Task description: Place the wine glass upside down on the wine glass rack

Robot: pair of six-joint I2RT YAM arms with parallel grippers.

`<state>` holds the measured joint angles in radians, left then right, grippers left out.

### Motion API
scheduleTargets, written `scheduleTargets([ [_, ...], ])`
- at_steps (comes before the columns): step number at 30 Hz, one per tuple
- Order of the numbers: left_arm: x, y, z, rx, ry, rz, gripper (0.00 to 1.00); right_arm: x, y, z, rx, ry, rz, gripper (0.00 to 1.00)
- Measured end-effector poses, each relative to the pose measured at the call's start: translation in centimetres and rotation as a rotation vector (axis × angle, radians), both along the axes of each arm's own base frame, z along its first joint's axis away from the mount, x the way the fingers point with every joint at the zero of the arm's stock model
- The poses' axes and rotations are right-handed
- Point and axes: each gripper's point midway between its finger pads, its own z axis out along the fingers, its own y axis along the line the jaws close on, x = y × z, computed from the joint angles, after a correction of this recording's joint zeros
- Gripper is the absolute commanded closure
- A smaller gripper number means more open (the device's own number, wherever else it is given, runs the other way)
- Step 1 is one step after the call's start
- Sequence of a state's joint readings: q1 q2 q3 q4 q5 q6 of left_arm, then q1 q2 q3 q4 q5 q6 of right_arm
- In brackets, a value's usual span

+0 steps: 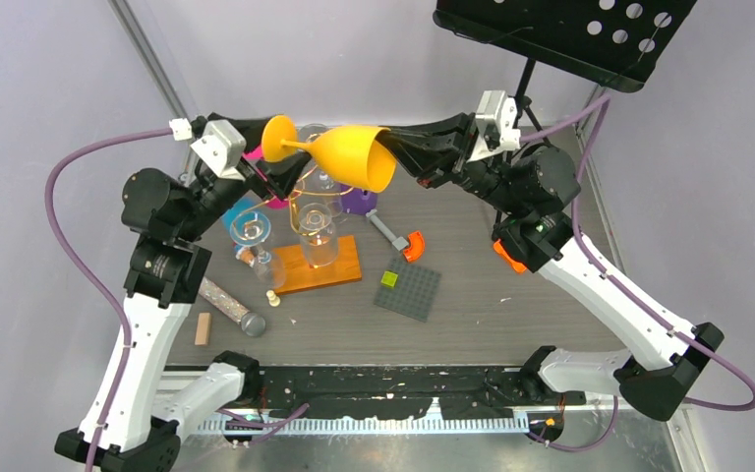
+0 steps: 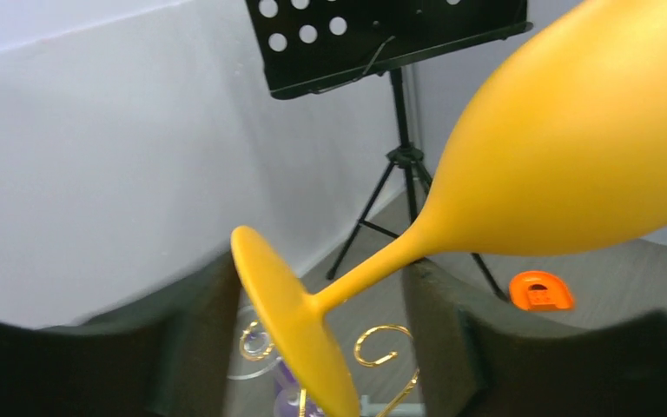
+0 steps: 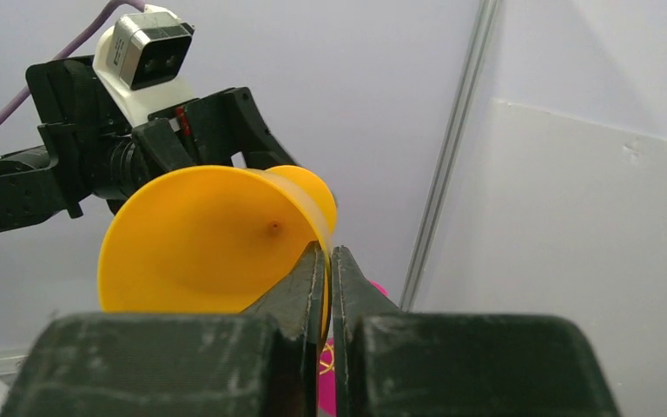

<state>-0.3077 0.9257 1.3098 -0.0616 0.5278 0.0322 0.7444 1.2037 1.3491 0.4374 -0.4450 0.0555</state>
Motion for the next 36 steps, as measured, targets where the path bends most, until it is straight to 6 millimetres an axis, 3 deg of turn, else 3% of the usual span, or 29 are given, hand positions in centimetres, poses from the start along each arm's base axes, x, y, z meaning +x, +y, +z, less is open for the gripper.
scheduleTargets([
  [2,0.0,0.3,0.2,-0.015,-0.005,0.015,0.61,-0.2,-0.1,0.2,0.006,-0.022,0.001,0.95],
  [6,0.0,0.7,0.4,-0.034,-0.02,0.041,0.71,-0.7,-0.5,0.5,0.023,-0.068,-0.003,0.95],
  [10,0.2,0.7,0.3,-0.062,-0.006,0.047,1.0,-1.2,-0.7,0.1,0.03,-0.107,-0.002,0.95],
  [14,0.3,1.0,0.6,-0.097,0.01,0.06,1.0,-1.5,-0.5,-0.5,0.013,-0.155,0.005,0.93],
  [16,0.4,1.0,0.6,-0.103,0.017,0.062,1.0,-1.8,-0.5,-0.8,0.002,-0.183,0.006,0.83],
  [18,0.6,0.9,0.5,-0.104,0.025,0.061,1.0,-2.2,-0.5,-1.1,-0.015,-0.207,0.015,0.61],
  [22,1.2,0.6,1.3,-0.091,0.015,0.059,1.0,-3.3,-0.4,-2.3,-0.068,-0.223,0.05,0.45],
  [30,1.3,1.0,1.8,-0.018,-0.045,0.086,1.0,-4.9,-4.2,-1.4,-0.093,-0.253,-0.072,0.4],
  [36,0.3,0.5,1.5,0.115,-0.113,0.05,1.0,-4.2,-7.4,-0.1,-0.096,-0.148,-0.219,0.38],
])
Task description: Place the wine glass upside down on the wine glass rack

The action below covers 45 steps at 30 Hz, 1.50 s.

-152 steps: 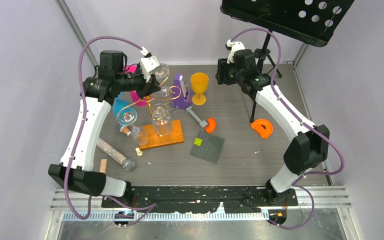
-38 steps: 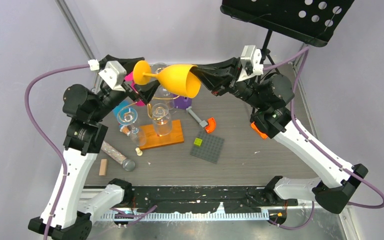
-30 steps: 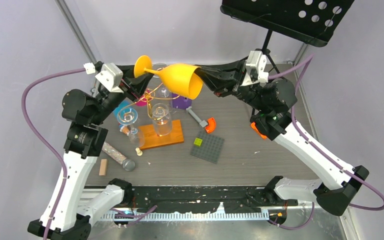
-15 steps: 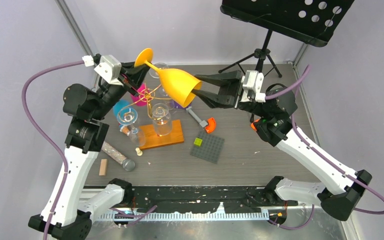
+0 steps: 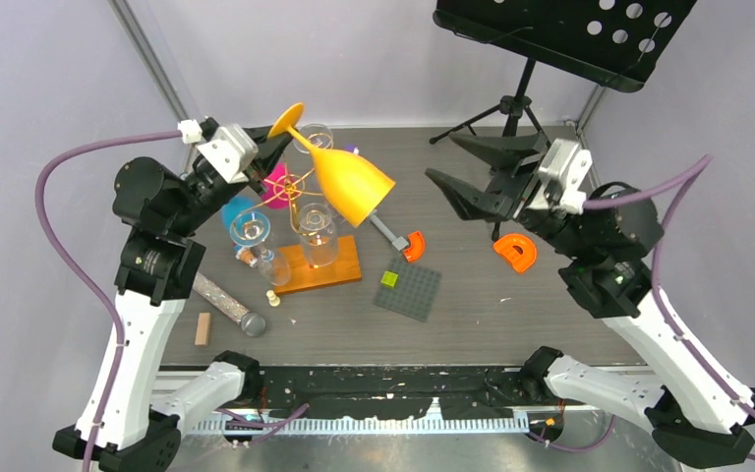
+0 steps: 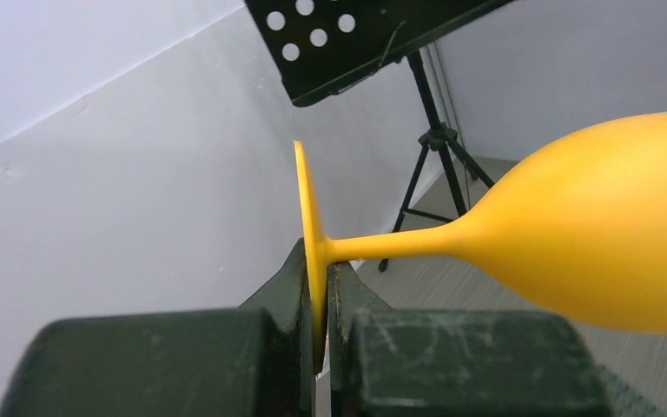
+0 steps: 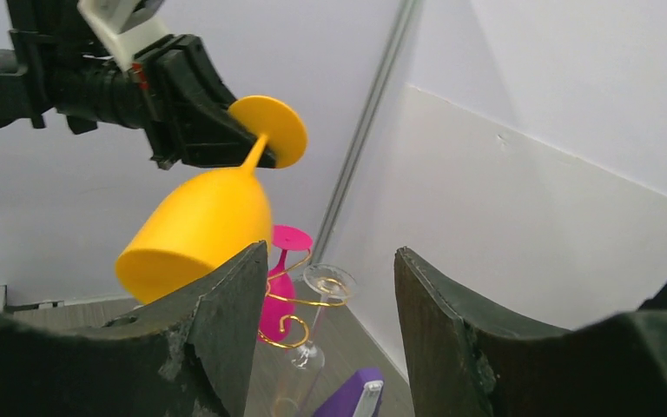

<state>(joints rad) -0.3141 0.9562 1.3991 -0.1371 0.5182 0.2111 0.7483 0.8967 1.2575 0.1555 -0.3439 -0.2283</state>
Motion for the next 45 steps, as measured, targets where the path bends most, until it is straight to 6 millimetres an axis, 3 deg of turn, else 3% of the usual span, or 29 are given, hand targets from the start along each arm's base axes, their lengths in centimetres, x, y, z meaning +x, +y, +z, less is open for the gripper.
scheduleTargets([
  [4,-1.4,-1.4,-0.5,0.13,-0.057,-0.061,1.0,1.1,-0.7,1.1,-0.022,0.128,-0.026,0.37],
  [9,-3.8,-5.0,-1.5,0.277,-0.126,-0.164,1.0,1.0,1.6,1.6,-0.087,0.293,0.132,0.37],
  [11,-4.2,-6.2,-1.8,0.318,-0.144,-0.195,1.0,0.5,2.8,0.7,-0.114,0.36,0.221,0.37],
  [15,-4.0,-7.7,-2.8,0.379,-0.163,-0.214,1.0,0.6,5.4,-3.3,-0.194,0.542,0.355,0.36],
  [20,-3.6,-8.7,-3.4,0.422,-0.182,-0.218,1.0,0.7,6.8,-7.6,-0.244,0.723,0.428,0.36],
  [23,-3.6,-9.3,-3.2,0.435,-0.202,-0.225,1.0,0.3,7.1,-8.4,-0.245,0.767,0.461,0.36],
  [31,-4.0,-10.8,-3.6,0.486,-0.243,-0.245,1.0,-0.3,7.5,-7.7,-0.228,0.767,0.522,0.39],
  [38,-3.7,-11.6,-4.1,0.525,-0.265,-0.236,1.0,0.4,8.2,-9.0,-0.24,0.804,0.533,0.56],
  [45,-3.6,-11.3,-4.6,0.556,-0.259,-0.223,1.0,0.9,8.6,-9.6,-0.242,0.829,0.537,0.91],
])
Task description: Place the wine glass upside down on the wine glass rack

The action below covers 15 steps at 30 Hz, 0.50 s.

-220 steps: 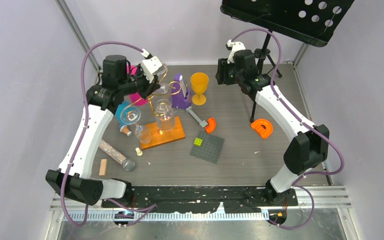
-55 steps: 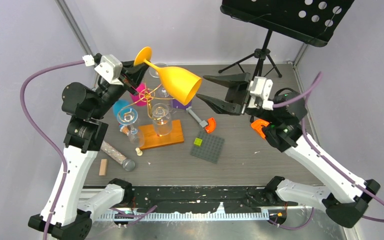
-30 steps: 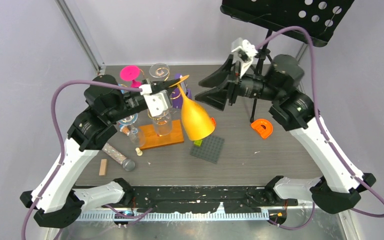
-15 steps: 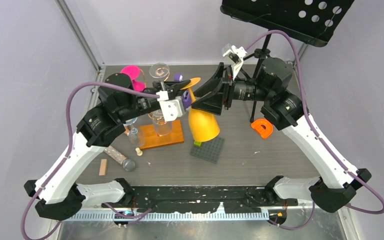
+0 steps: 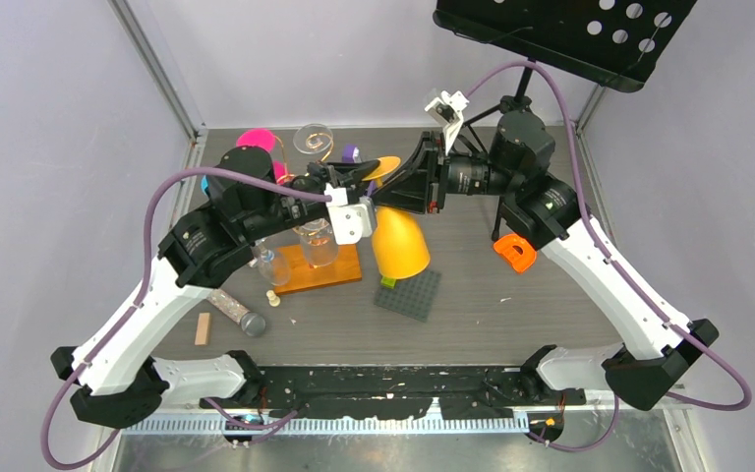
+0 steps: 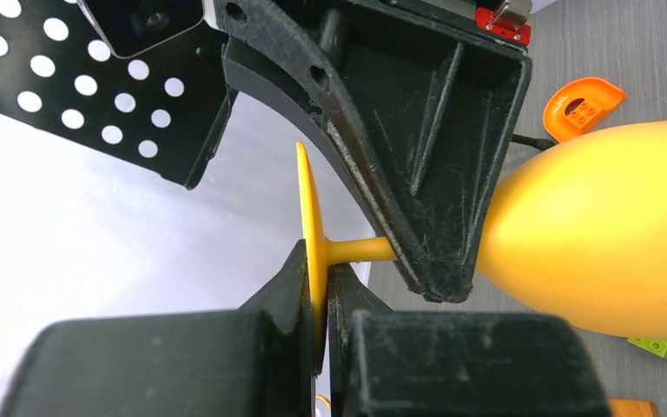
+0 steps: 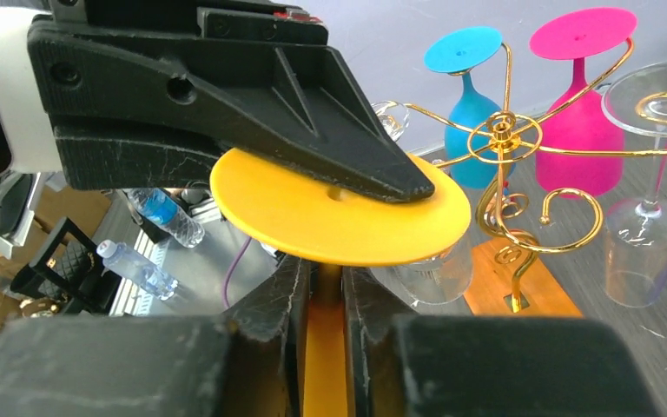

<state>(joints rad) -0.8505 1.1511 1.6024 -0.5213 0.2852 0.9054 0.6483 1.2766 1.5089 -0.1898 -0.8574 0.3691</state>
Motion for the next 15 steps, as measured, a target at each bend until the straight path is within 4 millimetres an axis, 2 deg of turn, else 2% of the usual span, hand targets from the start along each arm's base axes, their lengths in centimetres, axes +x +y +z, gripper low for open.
scheduleTargets([
  [2,0.0,0.0,0.0,0.004,-0.008,0.002,0.99,0.2,0.0,0.0,0.002,-0.002,-0.008,0.94],
  [6,0.2,0.1,-0.1,0.012,-0.01,0.018,0.89,0.9,-0.1,-0.3,0.013,-0.016,-0.049,0.95],
  [11,0.5,0.2,0.0,-0.014,0.002,0.036,0.71,1.5,-0.5,-0.6,0.033,-0.057,-0.101,0.95],
  [13,0.6,0.3,0.4,-0.035,-0.003,0.045,0.61,2.0,-0.9,-0.6,0.042,-0.069,-0.127,0.95],
  [15,0.5,0.6,1.1,-0.067,-0.011,0.057,0.55,2.5,-1.3,-0.7,0.051,-0.073,-0.153,0.95],
])
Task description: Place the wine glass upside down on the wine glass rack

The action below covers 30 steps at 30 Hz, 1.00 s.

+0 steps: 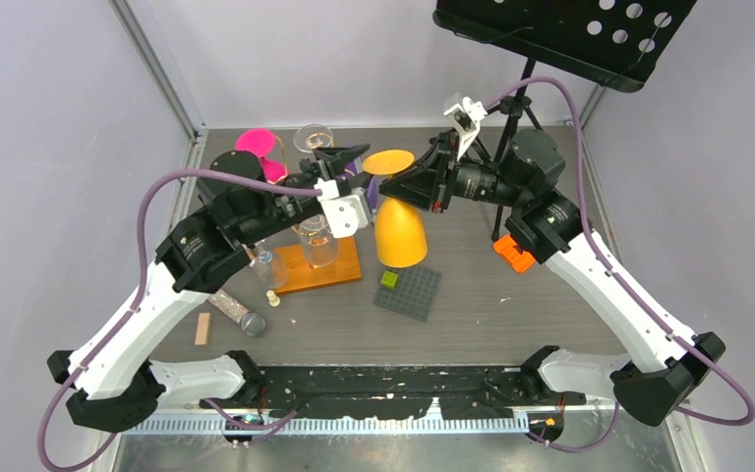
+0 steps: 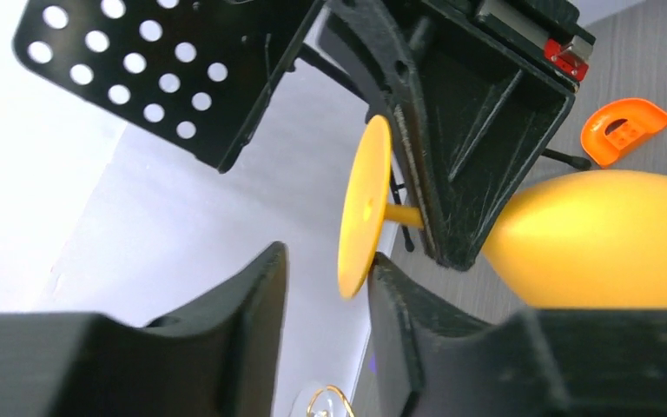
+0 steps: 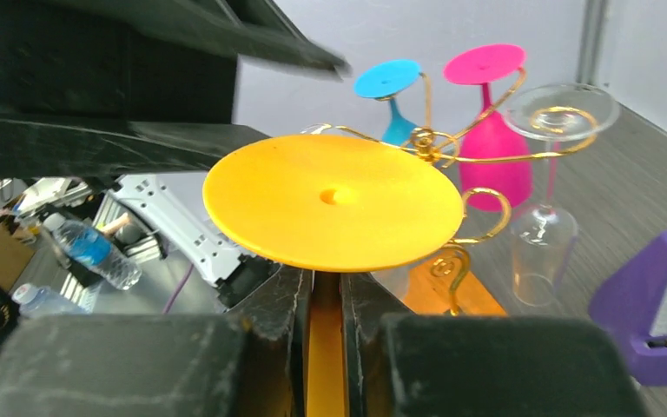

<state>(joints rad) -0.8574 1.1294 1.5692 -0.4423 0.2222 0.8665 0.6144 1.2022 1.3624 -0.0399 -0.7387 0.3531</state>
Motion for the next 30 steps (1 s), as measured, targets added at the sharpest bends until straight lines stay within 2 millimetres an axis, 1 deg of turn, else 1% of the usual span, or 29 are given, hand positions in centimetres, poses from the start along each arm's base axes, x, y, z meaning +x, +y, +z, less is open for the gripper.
scheduleTargets([
  [3,0.0,0.9,1.2,-0.052,-0.011,0.033,0.5,1.4,-1.1,-0.3,0.026,-0.008,-0.056,0.95],
  [7,0.5,2.9,2.9,-0.152,0.023,0.112,0.5,3.9,-3.3,-0.2,0.044,-0.023,-0.166,0.95],
  [9,1.6,4.7,3.5,-0.209,0.07,0.176,0.5,5.3,-4.5,0.3,0.051,-0.053,-0.23,0.95],
  [11,3.3,7.3,3.8,-0.289,0.14,0.267,0.5,6.4,-5.5,0.5,0.047,-0.088,-0.283,0.95],
  [12,4.0,8.5,3.6,-0.327,0.178,0.308,0.5,7.0,-5.9,0.4,0.037,-0.108,-0.304,0.95],
  [14,4.9,10.4,2.8,-0.39,0.25,0.378,0.5,8.0,-6.0,0.0,0.018,-0.14,-0.324,0.95],
  [16,5.3,11.3,1.4,-0.428,0.32,0.416,0.51,9.2,-5.7,-0.7,-0.002,-0.161,-0.327,0.95],
  [19,5.9,12.1,-1.6,-0.466,0.435,0.471,0.52,11.5,-4.9,-2.8,-0.038,-0.159,-0.318,0.95],
  [20,6.2,12.3,-2.7,-0.475,0.472,0.491,0.52,12.2,-4.5,-3.8,-0.05,-0.144,-0.309,0.95],
  [23,7.2,13.2,-5.4,-0.5,0.56,0.556,0.56,13.7,-3.6,-6.1,-0.073,-0.105,-0.286,0.95],
  [24,7.4,13.4,-6.0,-0.509,0.581,0.574,0.58,14.0,-3.4,-6.6,-0.074,-0.095,-0.277,0.95],
  [27,8.0,14.3,-7.4,-0.544,0.632,0.636,0.6,14.1,-3.1,-7.1,-0.067,-0.085,-0.261,0.95],
  [30,8.4,14.9,-7.8,-0.585,0.661,0.678,0.61,14.0,-3.1,-6.4,-0.051,-0.112,-0.253,0.95],
])
